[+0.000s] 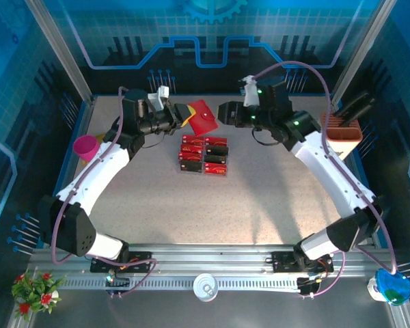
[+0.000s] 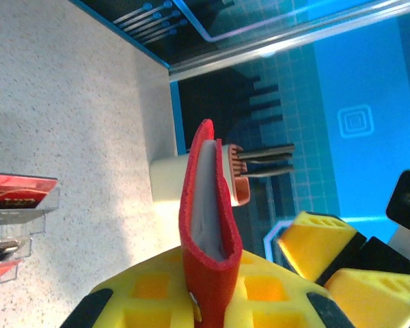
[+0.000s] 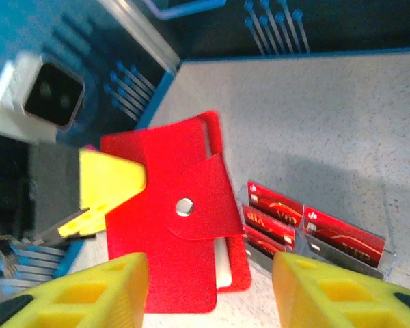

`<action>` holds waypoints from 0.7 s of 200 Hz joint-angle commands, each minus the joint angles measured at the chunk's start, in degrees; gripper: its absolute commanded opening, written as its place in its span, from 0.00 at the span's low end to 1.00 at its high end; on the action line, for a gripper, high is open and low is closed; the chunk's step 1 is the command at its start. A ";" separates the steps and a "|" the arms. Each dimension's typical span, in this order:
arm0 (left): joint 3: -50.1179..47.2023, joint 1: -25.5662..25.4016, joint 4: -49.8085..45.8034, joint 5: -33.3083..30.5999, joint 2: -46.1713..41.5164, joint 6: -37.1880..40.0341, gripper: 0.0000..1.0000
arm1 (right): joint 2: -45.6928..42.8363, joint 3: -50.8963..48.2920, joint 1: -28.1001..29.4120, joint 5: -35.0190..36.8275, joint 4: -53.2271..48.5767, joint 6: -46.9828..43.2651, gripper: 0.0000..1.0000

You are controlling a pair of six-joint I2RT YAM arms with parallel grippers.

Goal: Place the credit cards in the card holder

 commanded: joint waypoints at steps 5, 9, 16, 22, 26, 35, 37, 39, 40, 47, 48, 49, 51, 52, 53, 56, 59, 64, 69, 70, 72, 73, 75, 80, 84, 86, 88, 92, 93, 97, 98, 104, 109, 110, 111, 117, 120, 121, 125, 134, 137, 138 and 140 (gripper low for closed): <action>2.70 -0.03 -3.55 6.08 1.14 2.85 0.00 | 4.14 5.15 3.36 1.07 -9.12 -8.72 0.53; 2.64 -0.05 -3.65 6.16 1.26 2.79 0.00 | 4.60 5.64 3.72 1.26 -9.30 -8.87 0.53; 2.71 -0.11 -3.71 6.19 1.28 2.73 0.00 | 5.30 6.36 4.21 1.60 -9.47 -9.16 0.54; 2.66 -0.12 -3.85 6.19 1.16 2.88 0.00 | 5.79 6.95 4.63 1.88 -9.51 -9.45 0.54; 2.60 -0.12 -3.98 6.19 1.19 2.94 0.00 | 6.10 7.25 4.90 1.92 -9.50 -9.52 0.55; 2.52 -0.18 -4.07 6.18 1.11 2.97 0.00 | 6.87 7.92 5.26 1.87 -9.56 -9.63 0.55; 2.50 -0.13 -4.09 6.19 1.11 2.97 0.00 | 7.04 8.06 5.34 1.81 -9.57 -9.63 0.55; 2.52 -0.19 -4.18 6.25 1.11 3.01 0.00 | 7.22 8.20 5.34 1.71 -9.59 -9.63 0.55; 2.49 -0.19 -4.21 6.22 1.11 2.99 0.00 | 7.30 8.33 5.41 1.69 -9.60 -9.63 0.55; 2.40 -0.20 -4.24 6.19 1.11 3.05 0.00 | 7.74 8.69 5.64 1.72 -9.60 -9.63 0.55; 2.39 -0.20 -4.24 6.23 1.06 3.06 0.00 | 7.79 8.70 5.65 1.74 -9.60 -9.59 0.55; 2.38 -0.20 -4.20 6.25 1.04 3.06 0.00 | 7.85 8.75 5.70 1.79 -9.60 -9.61 0.55; 2.38 -0.20 -4.23 6.27 1.09 3.01 0.00 | 8.01 8.83 5.74 1.83 -9.60 -9.63 0.55; 2.38 -0.16 -4.24 6.27 1.10 3.03 0.00 | 8.10 8.86 5.79 1.89 -9.60 -9.63 0.55; 2.38 -0.23 -4.24 6.28 1.10 3.05 0.00 | 8.14 8.92 5.81 1.95 -9.56 -9.63 0.55; 2.31 -0.30 -4.28 6.28 1.01 3.06 0.00 | 8.35 9.04 5.88 2.02 -9.60 -9.68 0.55; 2.29 -0.29 -4.26 6.28 1.02 3.08 0.00 | 8.51 9.13 5.96 2.21 -9.60 -9.71 0.55; 2.16 -0.39 -4.29 6.28 1.02 3.00 0.00 | 8.93 9.31 6.12 2.55 -9.65 -9.79 0.55; 2.12 -0.38 -4.19 6.28 1.02 2.99 0.00 | 9.28 9.47 6.33 3.14 -9.81 -9.88 0.55; 2.16 -0.38 -4.22 6.28 1.02 2.98 0.00 | 9.47 9.54 6.36 3.42 -9.83 -9.94 0.54; 2.10 -0.44 -4.17 6.23 1.02 2.97 0.00 | 9.67 9.65 6.47 3.85 -9.97 -10.04 0.54; 2.11 -0.46 -4.12 6.25 1.02 2.97 0.00 | 9.72 9.66 6.46 3.99 -10.05 -10.05 0.54; 2.07 -0.46 -4.01 6.23 0.98 2.95 0.00 | 9.86 9.74 6.61 4.47 -10.17 -10.18 0.54; 2.01 -0.47 -3.87 6.28 0.89 2.88 0.00 | 10.18 9.77 6.84 5.66 -10.42 -10.37 0.53; 2.01 -0.47 -3.66 6.28 0.90 2.83 0.00 | 10.45 9.77 6.96 6.82 -10.64 -10.50 0.51; 1.95 -0.47 -3.68 6.25 0.90 2.78 0.00 | 10.53 9.66 7.02 7.27 -10.72 -10.55 0.50; 1.96 -0.47 -3.62 6.27 0.86 2.72 0.00 | 10.57 9.61 7.06 7.82 -10.69 -10.56 0.49; 1.99 -0.53 -3.41 6.35 0.86 2.71 0.00 | 10.70 9.35 7.15 8.84 -10.82 -10.60 0.47; 1.96 -0.54 -3.35 6.36 0.85 2.71 0.00 | 10.72 9.30 7.15 9.12 -10.83 -10.60 0.47; 1.88 -0.55 -3.09 6.44 0.87 2.58 0.00 | 10.72 8.90 7.16 10.19 -10.75 -10.54 0.45; 1.91 -0.55 -3.01 6.45 0.90 2.55 0.00 | 10.73 8.81 7.16 10.41 -10.75 -10.53 0.44; 1.92 -0.55 -2.62 6.59 0.92 2.42 0.00 | 10.55 8.15 7.09 12.14 -10.52 -10.52 0.41; 1.94 -0.60 -2.57 6.67 0.89 2.34 0.00 | 10.41 7.59 7.16 13.69 -10.26 -10.51 0.36; 1.94 -0.62 -2.48 6.69 0.91 2.35 0.00 | 10.39 7.49 7.16 13.96 -10.24 -10.55 0.35; 1.94 -0.63 -2.44 6.70 0.88 2.35 0.00 | 10.39 7.40 7.16 14.23 -10.23 -10.53 0.35; 1.94 -0.64 -2.23 6.78 0.89 2.22 0.00 | 10.29 6.94 7.16 15.84 -10.03 -10.60 0.28; 1.89 -0.64 -2.12 6.80 0.88 2.24 0.00 | 10.21 6.69 7.11 16.64 -10.04 -10.60 0.26; 1.91 -0.64 -2.13 6.80 0.86 2.25 0.00 | 10.21 6.65 7.14 16.85 -10.04 -10.60 0.25; 1.81 -0.64 -1.99 6.80 0.83 2.18 0.00 | 10.14 6.43 7.12 17.81 -10.04 -10.66 0.21; 1.70 -0.64 -1.57 6.88 0.70 1.98 0.00 | 9.94 5.76 7.16 19.55 -9.89 -10.84 0.12; 1.62 -0.63 -1.34 6.93 0.65 1.89 0.00 | 9.80 5.42 7.08 20.11 -9.76 -10.93 0.09; 1.56 -0.64 -1.25 6.96 0.66 1.90 0.00 | 9.80 5.42 7.08 20.11 -9.76 -10.93 0.09; 1.58 -0.69 -1.10 6.97 0.67 1.84 0.00 | 9.67 5.11 7.00 20.53 -9.70 -10.99 0.07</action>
